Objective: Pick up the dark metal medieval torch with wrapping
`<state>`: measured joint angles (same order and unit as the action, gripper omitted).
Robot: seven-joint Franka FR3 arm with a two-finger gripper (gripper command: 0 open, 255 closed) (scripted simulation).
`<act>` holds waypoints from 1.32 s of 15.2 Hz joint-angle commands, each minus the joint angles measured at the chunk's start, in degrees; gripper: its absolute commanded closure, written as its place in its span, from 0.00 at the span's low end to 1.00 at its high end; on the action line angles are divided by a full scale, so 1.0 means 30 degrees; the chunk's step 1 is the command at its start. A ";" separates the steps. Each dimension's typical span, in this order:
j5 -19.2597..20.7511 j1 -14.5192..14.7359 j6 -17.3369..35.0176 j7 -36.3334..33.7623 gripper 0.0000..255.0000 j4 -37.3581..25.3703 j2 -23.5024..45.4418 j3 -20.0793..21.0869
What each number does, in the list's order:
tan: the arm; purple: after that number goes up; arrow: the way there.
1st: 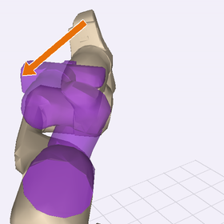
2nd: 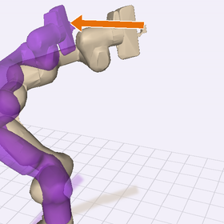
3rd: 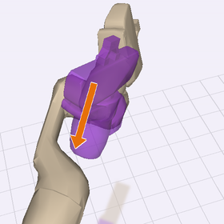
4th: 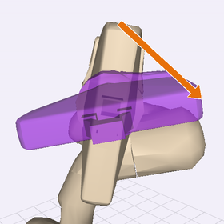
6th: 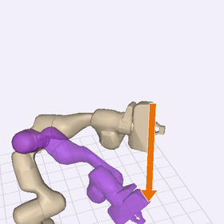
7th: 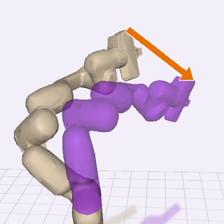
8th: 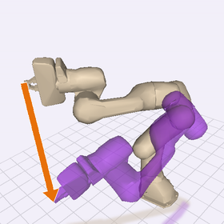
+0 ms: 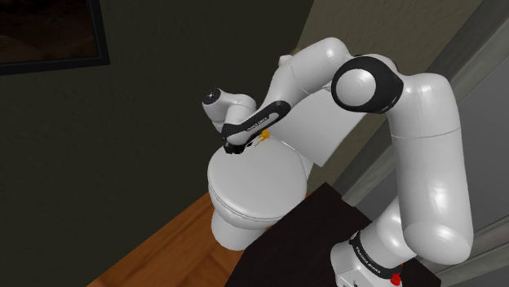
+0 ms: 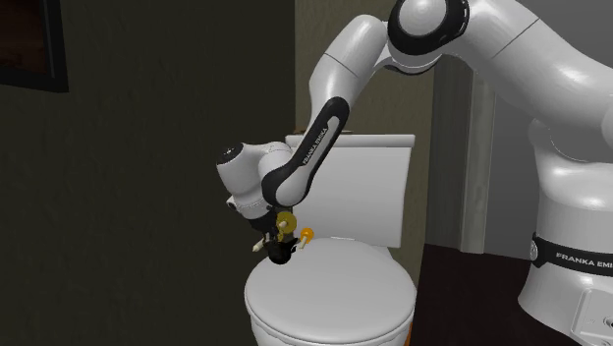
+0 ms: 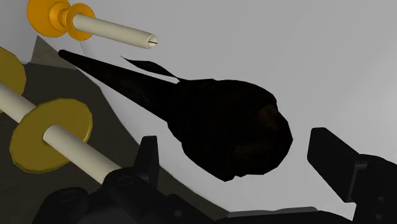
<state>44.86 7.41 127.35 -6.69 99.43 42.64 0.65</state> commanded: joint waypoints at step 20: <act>-0.0243 -0.0072 -0.0490 0.0448 1.00 0.0301 -0.0904 0.0137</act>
<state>44.31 7.26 126.23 -5.70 100.15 40.57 0.98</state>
